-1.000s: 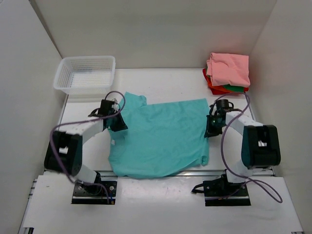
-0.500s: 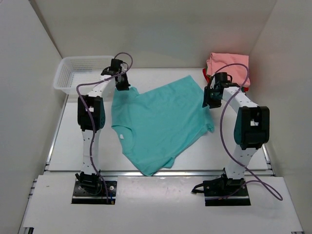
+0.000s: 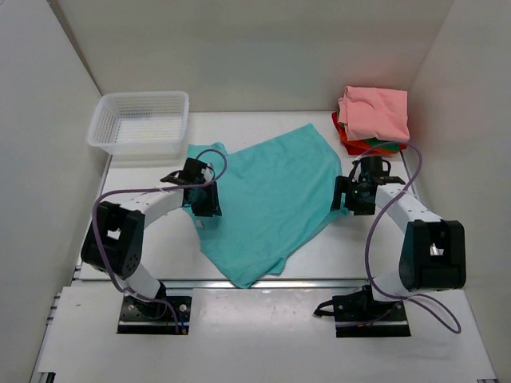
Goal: Fold and stack the t-shirts
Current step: Flatten out the tshirt
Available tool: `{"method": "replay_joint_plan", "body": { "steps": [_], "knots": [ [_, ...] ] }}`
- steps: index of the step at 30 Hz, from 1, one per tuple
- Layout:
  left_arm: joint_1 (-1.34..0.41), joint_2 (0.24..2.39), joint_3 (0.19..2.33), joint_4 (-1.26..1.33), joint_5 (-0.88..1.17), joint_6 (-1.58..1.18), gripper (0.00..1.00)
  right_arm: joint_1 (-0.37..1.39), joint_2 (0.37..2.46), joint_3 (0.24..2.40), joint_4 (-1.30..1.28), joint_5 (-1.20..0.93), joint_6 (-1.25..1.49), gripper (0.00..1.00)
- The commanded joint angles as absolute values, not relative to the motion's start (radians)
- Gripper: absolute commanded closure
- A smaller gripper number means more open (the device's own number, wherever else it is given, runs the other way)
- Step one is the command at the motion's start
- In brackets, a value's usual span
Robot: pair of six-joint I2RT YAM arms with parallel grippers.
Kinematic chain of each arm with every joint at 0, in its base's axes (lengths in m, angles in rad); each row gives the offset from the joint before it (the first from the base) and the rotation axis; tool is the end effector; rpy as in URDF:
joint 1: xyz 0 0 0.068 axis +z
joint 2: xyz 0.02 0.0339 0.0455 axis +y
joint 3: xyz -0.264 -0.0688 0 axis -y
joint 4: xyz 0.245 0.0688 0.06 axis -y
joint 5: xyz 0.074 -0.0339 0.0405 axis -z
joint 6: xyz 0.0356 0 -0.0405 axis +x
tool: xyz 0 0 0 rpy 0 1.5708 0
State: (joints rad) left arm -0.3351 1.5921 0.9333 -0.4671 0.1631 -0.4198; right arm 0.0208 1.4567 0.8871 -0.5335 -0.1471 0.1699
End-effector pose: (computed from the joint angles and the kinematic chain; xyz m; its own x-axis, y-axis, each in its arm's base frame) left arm 0.2843 -0.1051 0.1764 -0.9376 -0.0994 -0.3333 0.0091 0.9509 -0.3093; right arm 0.2777 0.0110 0.1967 -0.8942 0.1487 -0.4222 0.0655 0.9765 0.2052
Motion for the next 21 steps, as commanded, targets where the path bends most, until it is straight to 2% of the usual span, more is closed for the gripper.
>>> {"method": "replay_joint_plan", "body": {
  "steps": [1, 2, 5, 8, 10, 14, 15, 17, 18, 21],
  "knots": [
    [-0.415, 1.635, 0.928, -0.437, 0.082, -0.430, 0.57, -0.024, 1.404, 0.818, -0.441, -0.186, 0.213, 0.23],
    [-0.422, 1.688, 0.942, -0.454, 0.043, -0.411, 0.61, -0.029, 1.408, 0.805, -0.434, -0.190, 0.227, 0.23],
    [-0.448, 1.829, 1.058, -0.534, -0.029, -0.361, 1.00, -0.051, 1.428, 0.766, -0.388, -0.210, 0.245, 0.23],
    [-0.434, 1.932, 1.211, -0.575, -0.040, -0.327, 1.00, -0.054, 1.428, 0.740, -0.362, -0.215, 0.268, 0.22],
    [-0.430, 1.995, 1.337, -0.621, -0.121, -0.322, 1.00, -0.067, 1.425, 0.726, -0.333, -0.248, 0.297, 0.23],
    [-0.330, 2.204, 1.711, -0.744, -0.100, -0.284, 1.00, -0.094, 1.434, 0.695, -0.220, -0.293, 0.366, 0.26],
    [-0.302, 2.233, 1.826, -0.793, -0.103, -0.276, 1.00, -0.094, 1.452, 0.709, -0.206, -0.291, 0.379, 0.34],
    [-0.279, 2.279, 1.933, -0.827, -0.081, -0.270, 1.00, -0.104, 1.506, 0.735, -0.155, -0.328, 0.388, 0.88],
    [-0.261, 2.266, 1.957, -0.818, -0.065, -0.265, 1.00, -0.109, 1.541, 0.770, -0.156, -0.340, 0.382, 1.00],
    [-0.246, 2.188, 1.970, -0.770, -0.045, -0.259, 1.00, -0.082, 1.591, 0.891, -0.248, -0.353, 0.329, 1.00]
  ]
}}
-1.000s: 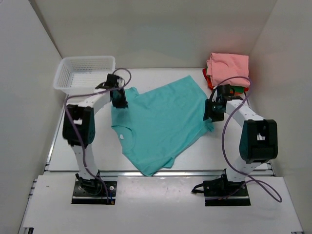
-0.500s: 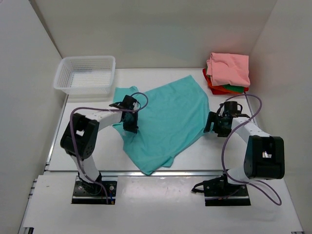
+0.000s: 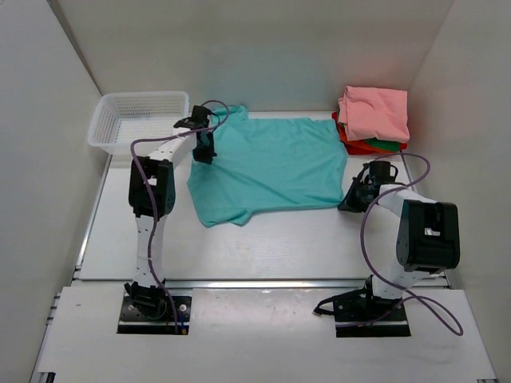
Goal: Fold and stack the t-shirts
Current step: Flatten out the tshirt
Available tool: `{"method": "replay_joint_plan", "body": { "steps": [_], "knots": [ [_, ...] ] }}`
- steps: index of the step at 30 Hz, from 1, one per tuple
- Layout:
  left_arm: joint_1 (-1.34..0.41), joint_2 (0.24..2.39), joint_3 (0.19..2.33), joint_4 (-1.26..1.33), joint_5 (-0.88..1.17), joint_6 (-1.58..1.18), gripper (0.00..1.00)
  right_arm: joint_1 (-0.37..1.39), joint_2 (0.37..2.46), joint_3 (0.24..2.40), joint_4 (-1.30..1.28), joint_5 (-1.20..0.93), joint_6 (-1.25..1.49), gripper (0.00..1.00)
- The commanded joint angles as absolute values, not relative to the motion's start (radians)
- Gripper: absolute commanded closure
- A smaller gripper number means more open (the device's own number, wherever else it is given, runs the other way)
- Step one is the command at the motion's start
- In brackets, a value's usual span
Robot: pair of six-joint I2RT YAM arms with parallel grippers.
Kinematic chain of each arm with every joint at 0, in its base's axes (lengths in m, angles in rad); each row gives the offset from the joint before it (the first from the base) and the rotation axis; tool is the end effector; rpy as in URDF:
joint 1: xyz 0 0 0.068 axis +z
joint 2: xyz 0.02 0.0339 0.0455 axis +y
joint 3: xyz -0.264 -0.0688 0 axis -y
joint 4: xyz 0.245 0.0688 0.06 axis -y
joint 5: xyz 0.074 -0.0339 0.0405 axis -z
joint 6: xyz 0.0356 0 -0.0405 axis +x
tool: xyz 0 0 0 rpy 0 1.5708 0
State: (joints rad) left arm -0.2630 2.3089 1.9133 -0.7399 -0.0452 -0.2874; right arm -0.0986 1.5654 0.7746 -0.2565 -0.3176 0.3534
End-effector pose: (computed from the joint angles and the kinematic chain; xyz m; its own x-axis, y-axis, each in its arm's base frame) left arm 0.4765 -0.1266 0.1704 -0.9081 -0.0488 -0.4160 -0.0168 0.9966 -0.0802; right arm 0.2871 -0.0172 0.1521 -0.8300 0.4125 -0.3754 0.2403 0.8719 0.4268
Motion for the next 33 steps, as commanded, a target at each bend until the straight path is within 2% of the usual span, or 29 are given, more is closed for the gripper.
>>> {"method": "replay_joint_plan", "body": {
  "steps": [1, 3, 4, 5, 8, 13, 16, 17, 19, 22, 33],
  "knots": [
    [-0.236, 2.166, 1.979, -0.740, -0.055, -0.258, 1.00, -0.074, 1.582, 0.922, -0.262, -0.312, 0.307, 1.00],
    [-0.215, 2.074, 1.947, -0.703, -0.025, -0.264, 1.00, -0.040, 1.546, 0.939, -0.301, -0.282, 0.295, 1.00],
    [-0.207, 2.042, 1.895, -0.674, -0.003, -0.262, 0.94, -0.031, 1.513, 0.934, -0.317, -0.278, 0.287, 1.00],
    [-0.192, 1.981, 1.863, -0.661, 0.038, -0.276, 0.80, -0.025, 1.488, 0.916, -0.316, -0.288, 0.294, 1.00],
    [-0.187, 1.789, 1.607, -0.621, 0.121, -0.279, 0.74, -0.018, 1.390, 0.846, -0.287, -0.323, 0.307, 1.00],
    [-0.345, 1.442, 1.008, -0.539, 0.092, -0.343, 0.78, -0.018, 1.348, 0.772, -0.268, -0.342, 0.314, 1.00],
    [-0.399, 1.278, 0.756, -0.447, 0.094, -0.451, 0.73, 0.011, 1.368, 0.766, -0.291, -0.339, 0.299, 1.00],
    [-0.402, 1.238, 0.721, -0.431, 0.095, -0.490, 0.69, 0.023, 1.377, 0.770, -0.293, -0.333, 0.299, 1.00],
    [-0.397, 1.200, 0.645, -0.388, 0.084, -0.521, 0.70, 0.032, 1.370, 0.750, -0.282, -0.339, 0.307, 1.00],
    [-0.393, 1.192, 0.637, -0.400, 0.002, -0.523, 0.69, 0.028, 1.348, 0.717, -0.256, -0.348, 0.316, 1.00],
    [-0.419, 1.293, 0.595, -0.293, -0.087, -0.557, 0.66, 0.002, 1.335, 0.706, -0.249, -0.365, 0.308, 1.00]
  ]
}}
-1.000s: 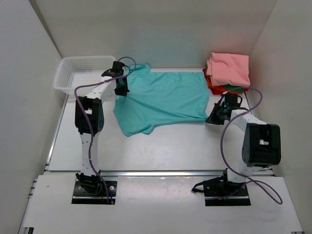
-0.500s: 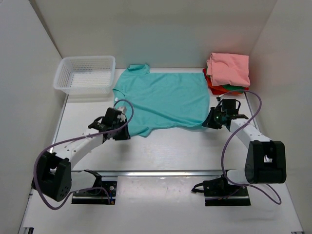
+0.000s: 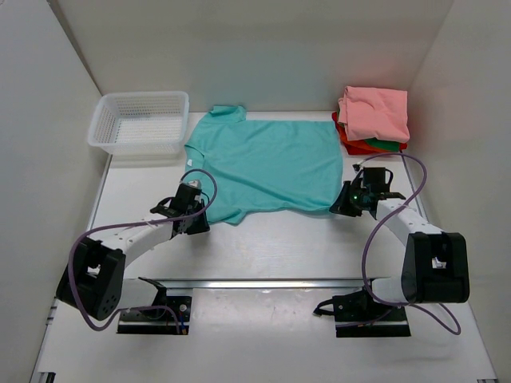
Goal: Fold and stack the t-shirts
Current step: Flatten out the tshirt, then grap the side of the flattened tshirt closest away from the robot with both arms
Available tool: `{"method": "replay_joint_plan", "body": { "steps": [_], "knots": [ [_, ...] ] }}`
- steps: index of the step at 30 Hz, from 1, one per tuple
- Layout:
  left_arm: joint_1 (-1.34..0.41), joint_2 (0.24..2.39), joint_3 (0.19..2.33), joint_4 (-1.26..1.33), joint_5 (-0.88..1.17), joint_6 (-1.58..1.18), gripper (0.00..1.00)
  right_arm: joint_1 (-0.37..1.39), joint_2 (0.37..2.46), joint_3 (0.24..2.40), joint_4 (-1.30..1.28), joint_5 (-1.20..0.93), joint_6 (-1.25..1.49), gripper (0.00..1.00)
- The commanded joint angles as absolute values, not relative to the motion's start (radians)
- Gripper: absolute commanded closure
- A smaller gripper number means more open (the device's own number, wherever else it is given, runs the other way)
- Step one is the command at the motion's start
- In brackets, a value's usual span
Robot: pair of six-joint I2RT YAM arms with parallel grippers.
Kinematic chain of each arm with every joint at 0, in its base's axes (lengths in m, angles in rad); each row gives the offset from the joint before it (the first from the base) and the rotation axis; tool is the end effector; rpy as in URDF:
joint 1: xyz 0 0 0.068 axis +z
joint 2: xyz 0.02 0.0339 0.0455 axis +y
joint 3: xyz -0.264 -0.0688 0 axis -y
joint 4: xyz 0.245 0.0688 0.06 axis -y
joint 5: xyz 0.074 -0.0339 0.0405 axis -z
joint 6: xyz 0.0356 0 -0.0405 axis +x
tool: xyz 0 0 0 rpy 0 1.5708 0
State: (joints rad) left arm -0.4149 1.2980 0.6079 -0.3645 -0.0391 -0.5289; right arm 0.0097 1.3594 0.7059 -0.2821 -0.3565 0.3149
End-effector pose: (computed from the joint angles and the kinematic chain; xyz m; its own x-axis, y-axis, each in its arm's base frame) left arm 0.2111 -0.0915 0.1627 -0.8815 -0.1627 -0.4433 -0.0691 0.9731 -0.2197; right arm 0.2592 0.0149 0.1839 -0.8323 0.2822 -0.4771 0.0438 0.8915 0.4509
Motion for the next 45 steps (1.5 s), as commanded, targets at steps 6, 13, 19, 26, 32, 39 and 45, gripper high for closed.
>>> {"method": "replay_joint_plan", "body": {
  "steps": [6, 13, 19, 26, 32, 39, 45],
  "knots": [
    [-0.410, 1.310, 0.603, -0.287, -0.181, -0.540, 0.63, 0.002, 1.348, 0.718, -0.247, -0.365, 0.316, 1.00],
    [-0.408, 1.394, 0.603, -0.226, -0.164, -0.537, 0.58, 0.002, 1.355, 0.722, -0.239, -0.371, 0.310, 1.00],
    [-0.408, 1.372, 0.647, -0.208, -0.103, -0.469, 1.00, -0.029, 1.342, 0.736, -0.277, -0.383, 0.282, 1.00],
    [-0.316, 1.070, 0.735, -0.442, -0.061, -0.387, 1.00, -0.026, 1.233, 0.762, -0.386, -0.341, 0.226, 1.00],
    [-0.293, 0.905, 0.670, -0.552, -0.008, -0.399, 1.00, -0.008, 1.186, 0.772, -0.503, -0.308, 0.181, 0.99],
    [-0.299, 0.816, 0.585, -0.595, 0.035, -0.428, 1.00, 0.020, 1.117, 0.695, -0.580, -0.322, 0.169, 1.00],
    [-0.301, 0.824, 0.607, -0.597, 0.052, -0.436, 1.00, 0.038, 1.137, 0.667, -0.592, -0.339, 0.155, 1.00]
  ]
}}
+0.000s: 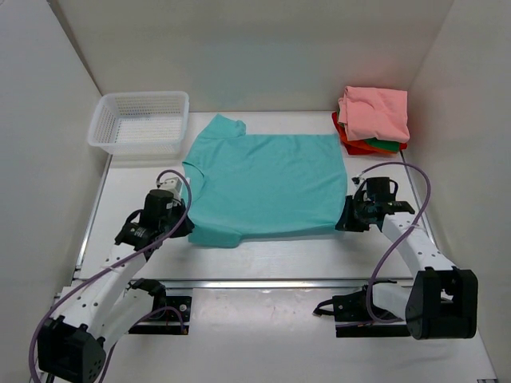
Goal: Fold and stack the t-shirts
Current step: Grap the side of the flattened tshirt closest away from the robot with both arms, then fold the flattened tshirt in 1/3 of the way
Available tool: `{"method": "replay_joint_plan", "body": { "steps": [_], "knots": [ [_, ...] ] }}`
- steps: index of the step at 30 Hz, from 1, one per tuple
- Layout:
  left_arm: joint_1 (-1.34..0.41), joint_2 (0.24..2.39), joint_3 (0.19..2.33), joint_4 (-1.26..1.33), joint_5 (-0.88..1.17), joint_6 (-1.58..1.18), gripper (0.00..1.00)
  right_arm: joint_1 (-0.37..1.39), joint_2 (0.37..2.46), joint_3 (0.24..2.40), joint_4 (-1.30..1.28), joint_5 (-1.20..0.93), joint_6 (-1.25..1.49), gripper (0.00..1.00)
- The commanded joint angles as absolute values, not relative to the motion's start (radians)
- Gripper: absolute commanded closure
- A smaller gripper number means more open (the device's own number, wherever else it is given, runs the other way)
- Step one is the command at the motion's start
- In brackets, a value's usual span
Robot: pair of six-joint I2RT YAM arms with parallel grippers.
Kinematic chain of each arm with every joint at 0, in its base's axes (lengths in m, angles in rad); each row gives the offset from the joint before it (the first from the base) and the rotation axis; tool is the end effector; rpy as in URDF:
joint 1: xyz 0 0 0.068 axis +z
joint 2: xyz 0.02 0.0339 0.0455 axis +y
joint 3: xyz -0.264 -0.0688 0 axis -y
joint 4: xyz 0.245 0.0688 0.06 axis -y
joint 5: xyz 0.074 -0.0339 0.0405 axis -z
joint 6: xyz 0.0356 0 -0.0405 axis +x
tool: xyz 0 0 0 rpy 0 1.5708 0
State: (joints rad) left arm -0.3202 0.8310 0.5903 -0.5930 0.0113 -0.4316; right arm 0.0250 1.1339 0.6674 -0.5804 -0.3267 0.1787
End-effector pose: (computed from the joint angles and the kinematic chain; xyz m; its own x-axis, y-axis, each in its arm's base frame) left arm 0.1593 -0.0532 0.2272 -0.7730 -0.1844 -0.6070 -0.0016 0.9574 -0.2888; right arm 0.2076 0.0166 0.2028 -0.8846 0.1463 -0.4429 -0.0274 0.9316 0.3624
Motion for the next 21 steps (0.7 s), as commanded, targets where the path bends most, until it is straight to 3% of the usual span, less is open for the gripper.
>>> {"method": "replay_joint_plan", "body": {
  "steps": [1, 21],
  "knots": [
    [-0.287, 0.831, 0.609, -0.586, 0.064, -0.428, 1.00, 0.038, 1.150, 0.675, -0.597, -0.337, 0.146, 1.00],
    [-0.183, 1.394, 1.012, -0.428, 0.072, -0.322, 1.00, 0.014, 1.693, 1.226, -0.726, -0.196, -0.034, 1.00]
  ]
}}
